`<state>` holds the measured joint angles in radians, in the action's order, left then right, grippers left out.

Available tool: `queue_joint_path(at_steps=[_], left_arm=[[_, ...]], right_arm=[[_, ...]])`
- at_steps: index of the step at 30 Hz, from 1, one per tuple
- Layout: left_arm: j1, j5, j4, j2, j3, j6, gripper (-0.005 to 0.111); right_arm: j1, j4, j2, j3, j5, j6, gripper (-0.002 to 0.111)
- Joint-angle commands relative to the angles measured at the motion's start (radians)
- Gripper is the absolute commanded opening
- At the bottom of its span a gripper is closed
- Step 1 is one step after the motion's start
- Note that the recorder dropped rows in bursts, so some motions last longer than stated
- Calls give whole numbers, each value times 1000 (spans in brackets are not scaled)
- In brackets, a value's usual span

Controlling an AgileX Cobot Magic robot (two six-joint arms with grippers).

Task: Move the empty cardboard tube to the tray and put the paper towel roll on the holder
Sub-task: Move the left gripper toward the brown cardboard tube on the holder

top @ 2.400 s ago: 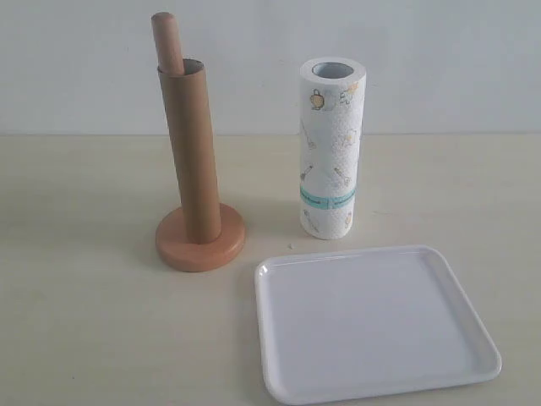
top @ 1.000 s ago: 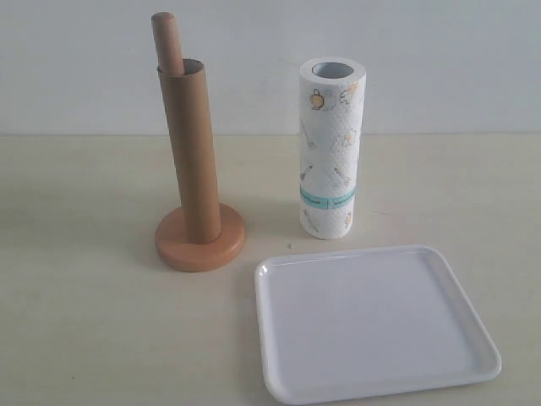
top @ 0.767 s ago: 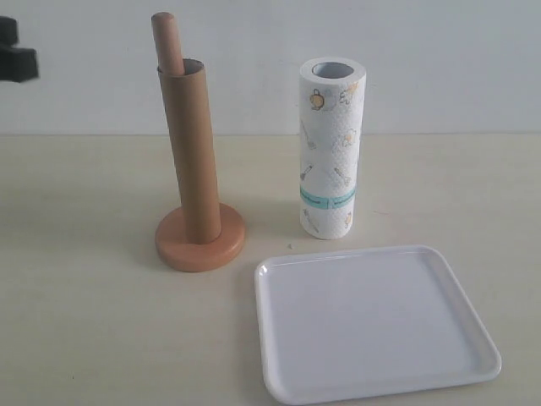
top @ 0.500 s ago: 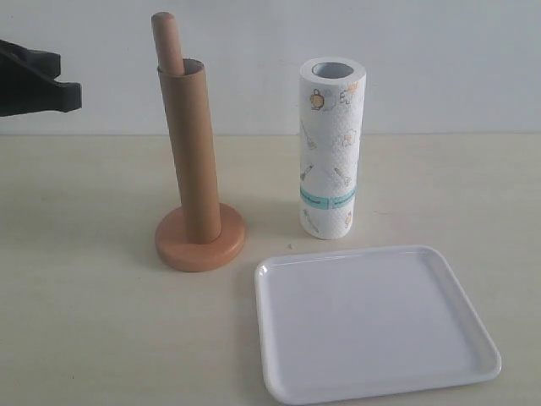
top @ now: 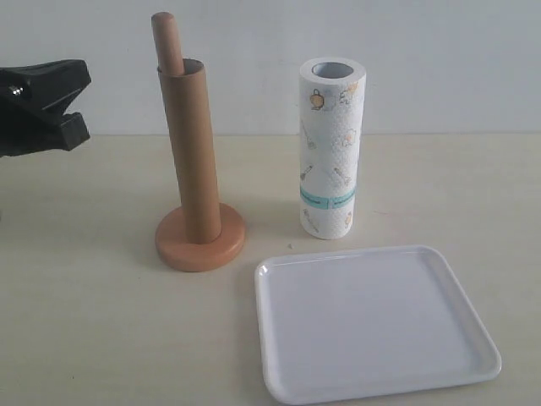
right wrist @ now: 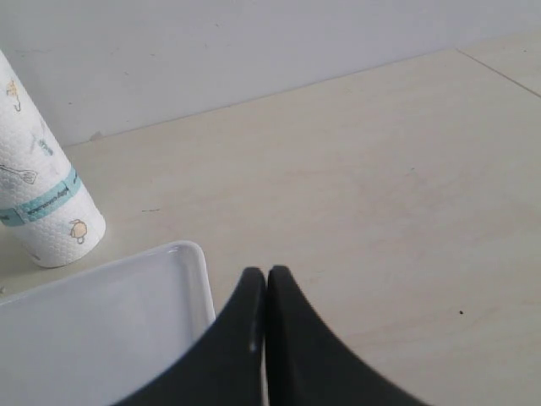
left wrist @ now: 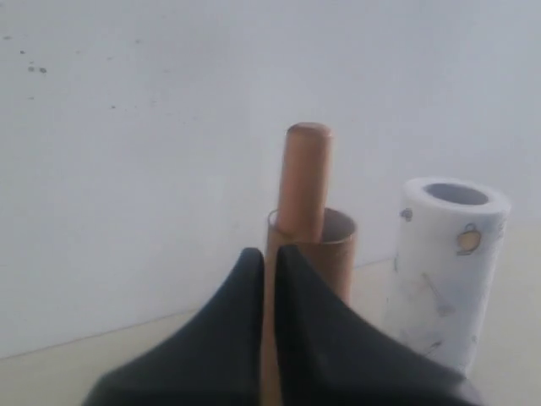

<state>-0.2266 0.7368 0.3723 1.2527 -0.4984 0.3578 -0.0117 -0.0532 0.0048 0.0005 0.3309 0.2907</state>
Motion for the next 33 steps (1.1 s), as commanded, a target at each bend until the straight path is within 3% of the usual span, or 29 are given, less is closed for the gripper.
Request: queue_joint_path(at_steps=[1, 7, 13, 16, 23, 26, 33], left_arm=[[63, 87, 119, 33, 23, 92, 4], [168, 246, 262, 156, 23, 170, 4], [228, 483, 337, 305, 21, 73, 4], [228, 482, 289, 344, 21, -58, 4], [228, 449, 297, 360, 20, -92, 5], [228, 442, 297, 360, 17, -82, 20], [226, 425, 329, 360, -19, 35, 105]], right_arm=[[-7, -5, -5, 0, -5, -2, 0], [-7, -5, -5, 0, -5, -2, 0], [-7, -5, -5, 0, -5, -2, 0], [-7, -5, -5, 0, -5, -2, 0], [-7, -5, -5, 0, -5, -2, 0], [-7, -5, -5, 0, -5, -2, 0], [-7, -5, -5, 0, -5, -2, 0]])
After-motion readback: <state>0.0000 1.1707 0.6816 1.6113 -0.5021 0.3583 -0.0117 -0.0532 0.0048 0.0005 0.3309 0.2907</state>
